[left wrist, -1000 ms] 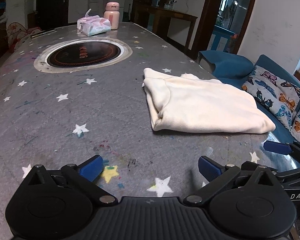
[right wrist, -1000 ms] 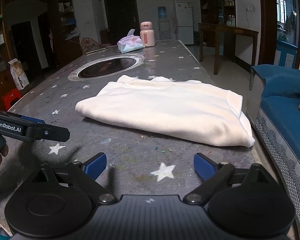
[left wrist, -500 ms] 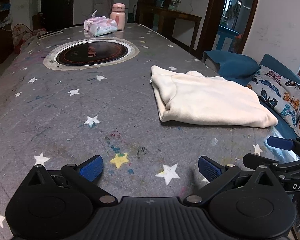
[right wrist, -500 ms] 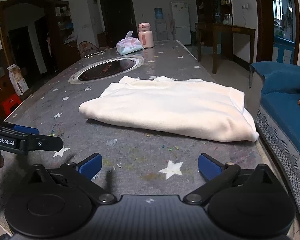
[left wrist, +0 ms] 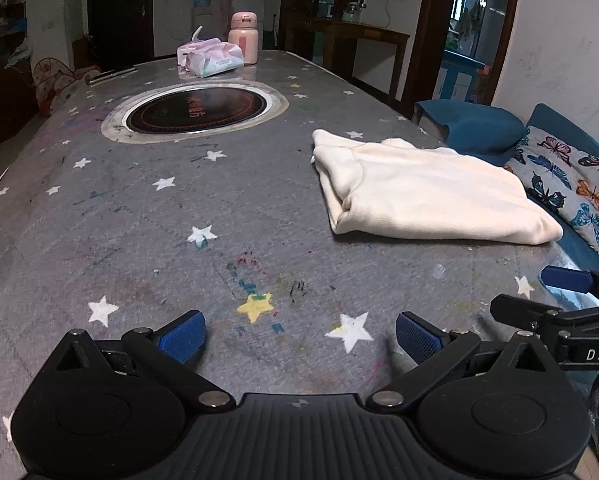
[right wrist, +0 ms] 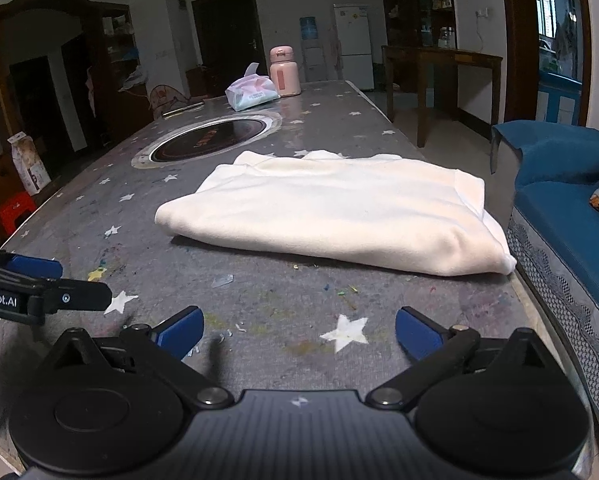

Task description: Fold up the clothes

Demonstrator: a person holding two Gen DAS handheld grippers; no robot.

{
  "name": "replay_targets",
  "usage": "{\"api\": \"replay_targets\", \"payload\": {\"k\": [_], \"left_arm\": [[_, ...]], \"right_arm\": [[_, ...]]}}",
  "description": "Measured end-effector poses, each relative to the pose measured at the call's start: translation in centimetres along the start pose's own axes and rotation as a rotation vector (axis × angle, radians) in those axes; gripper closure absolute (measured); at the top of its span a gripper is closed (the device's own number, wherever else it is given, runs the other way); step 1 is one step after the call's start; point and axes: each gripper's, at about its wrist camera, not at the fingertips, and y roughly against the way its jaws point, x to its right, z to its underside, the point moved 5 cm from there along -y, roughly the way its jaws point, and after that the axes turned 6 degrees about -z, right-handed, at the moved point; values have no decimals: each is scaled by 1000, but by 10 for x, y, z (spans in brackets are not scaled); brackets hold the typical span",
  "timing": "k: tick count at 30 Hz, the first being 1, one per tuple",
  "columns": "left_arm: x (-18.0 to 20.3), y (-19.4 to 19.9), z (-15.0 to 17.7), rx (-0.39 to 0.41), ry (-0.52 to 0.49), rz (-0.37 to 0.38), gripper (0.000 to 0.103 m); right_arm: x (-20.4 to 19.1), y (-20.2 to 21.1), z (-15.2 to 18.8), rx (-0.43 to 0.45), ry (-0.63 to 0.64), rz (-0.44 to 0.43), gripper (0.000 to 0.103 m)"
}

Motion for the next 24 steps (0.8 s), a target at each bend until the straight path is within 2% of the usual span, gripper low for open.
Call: {"api": "replay_targets", "payload": {"k": [24], "left_arm": [[-10,-15,0,7,-11,-118,0]], "right_arm": [[-2,-21,-11,0,-13,44,0]]}}
